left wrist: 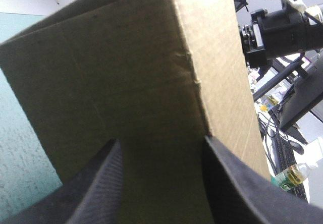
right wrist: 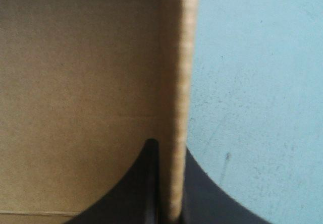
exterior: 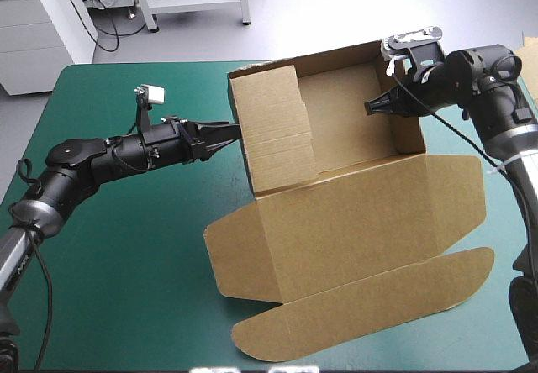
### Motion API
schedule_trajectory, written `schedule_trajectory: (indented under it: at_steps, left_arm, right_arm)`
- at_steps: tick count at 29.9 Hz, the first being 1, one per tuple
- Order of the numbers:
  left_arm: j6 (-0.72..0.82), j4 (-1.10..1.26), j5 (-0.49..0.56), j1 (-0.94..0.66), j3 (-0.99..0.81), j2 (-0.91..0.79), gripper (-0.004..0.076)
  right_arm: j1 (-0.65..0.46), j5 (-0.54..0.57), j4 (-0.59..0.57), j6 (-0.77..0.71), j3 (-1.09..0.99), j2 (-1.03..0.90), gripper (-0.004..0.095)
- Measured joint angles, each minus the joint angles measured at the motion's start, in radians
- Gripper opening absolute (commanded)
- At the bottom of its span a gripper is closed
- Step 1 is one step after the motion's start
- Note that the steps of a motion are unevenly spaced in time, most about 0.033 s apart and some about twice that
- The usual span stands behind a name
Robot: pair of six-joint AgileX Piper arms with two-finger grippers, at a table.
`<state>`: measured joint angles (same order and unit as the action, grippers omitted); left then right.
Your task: Fold the box
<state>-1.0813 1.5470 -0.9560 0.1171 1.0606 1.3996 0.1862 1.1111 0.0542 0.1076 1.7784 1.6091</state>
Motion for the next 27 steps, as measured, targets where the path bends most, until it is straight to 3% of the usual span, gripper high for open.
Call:
schedule_trajectory:
  at_steps: [11,21,27]
  left_arm:
    - [0.021,-0.056,0.014,0.0,0.001,-0.025,0.0401]
    - [0.211,-0.26,0.237,0.025,0.001,-0.025,0.0401]
    - [0.369,-0.479,0.421,0.095,0.001,-0.026,0.0385]
  right_arm:
    - [0.002,-0.007,0.034,0.001,0.0,0.025,-0.0015]
    - [0.08,-0.051,0.036,0.001,0.0,0.025,-0.0015]
    - [0.187,-0.094,-0.067,-0.054,-0.001,0.025,-0.0015]
